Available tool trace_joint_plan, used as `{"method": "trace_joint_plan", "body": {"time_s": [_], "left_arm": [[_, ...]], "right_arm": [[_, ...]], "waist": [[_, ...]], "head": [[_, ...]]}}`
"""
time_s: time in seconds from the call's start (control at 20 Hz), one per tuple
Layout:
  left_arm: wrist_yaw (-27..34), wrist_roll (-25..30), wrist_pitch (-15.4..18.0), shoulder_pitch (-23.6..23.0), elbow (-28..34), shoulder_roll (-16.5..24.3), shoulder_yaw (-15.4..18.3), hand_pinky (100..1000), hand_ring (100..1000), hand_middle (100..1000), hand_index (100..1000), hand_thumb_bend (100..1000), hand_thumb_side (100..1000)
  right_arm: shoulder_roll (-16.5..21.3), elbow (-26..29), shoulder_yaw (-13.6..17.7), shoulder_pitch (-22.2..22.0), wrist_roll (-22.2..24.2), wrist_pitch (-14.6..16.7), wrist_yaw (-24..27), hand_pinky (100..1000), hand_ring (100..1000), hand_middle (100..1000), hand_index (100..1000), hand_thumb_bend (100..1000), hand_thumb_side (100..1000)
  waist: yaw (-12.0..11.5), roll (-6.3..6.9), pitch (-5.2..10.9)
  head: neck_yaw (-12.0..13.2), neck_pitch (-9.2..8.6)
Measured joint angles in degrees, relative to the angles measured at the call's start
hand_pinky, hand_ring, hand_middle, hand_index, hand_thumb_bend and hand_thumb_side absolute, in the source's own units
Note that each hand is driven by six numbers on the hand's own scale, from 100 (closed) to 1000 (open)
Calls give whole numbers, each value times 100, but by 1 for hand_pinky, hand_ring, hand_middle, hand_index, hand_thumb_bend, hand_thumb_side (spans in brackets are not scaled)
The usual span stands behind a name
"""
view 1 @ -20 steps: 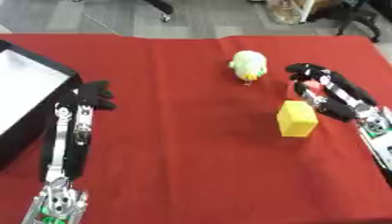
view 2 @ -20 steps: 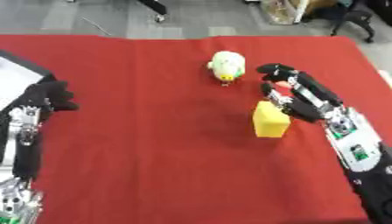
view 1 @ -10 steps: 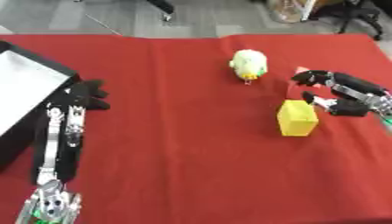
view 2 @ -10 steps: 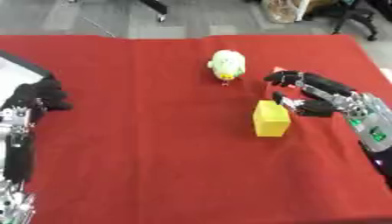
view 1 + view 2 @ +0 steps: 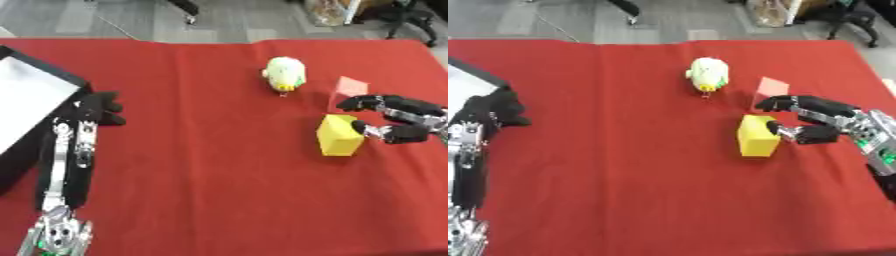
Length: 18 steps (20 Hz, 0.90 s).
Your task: Pick up the objects with one hand, pass them to the other hand, and then place them into the box on the other side of the table.
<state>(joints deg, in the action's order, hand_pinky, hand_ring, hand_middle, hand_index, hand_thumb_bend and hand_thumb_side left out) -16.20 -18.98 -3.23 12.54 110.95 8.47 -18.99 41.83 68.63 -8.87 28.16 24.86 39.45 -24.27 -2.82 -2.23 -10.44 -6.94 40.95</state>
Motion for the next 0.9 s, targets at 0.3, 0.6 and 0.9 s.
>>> {"method": "trace_joint_plan", "body": {"time_s": [0.3,0.6,0.9], "left_arm": [[0,4,4,0,0,0,0,661,530,563,740,256,1000],[0,4,4,0,0,0,0,661,530,563,740,257,1000],[0,5,5,0,0,0,0,661,530,563,741,256,1000]], "right_arm": [[-4,87,-40,-27,160,-5,37,847,857,908,972,100,1000],[-19,165,-79,-39,281,-27,-7,855,862,907,984,100,1000],[-62,237,-122,-41,316,-3,-390,863,882,915,999,100,1000]], "waist": [[0,0,0],[-5,-3,0],[-8,-7,-2]], "head": [[0,0],[1,0],[1,0]]}}
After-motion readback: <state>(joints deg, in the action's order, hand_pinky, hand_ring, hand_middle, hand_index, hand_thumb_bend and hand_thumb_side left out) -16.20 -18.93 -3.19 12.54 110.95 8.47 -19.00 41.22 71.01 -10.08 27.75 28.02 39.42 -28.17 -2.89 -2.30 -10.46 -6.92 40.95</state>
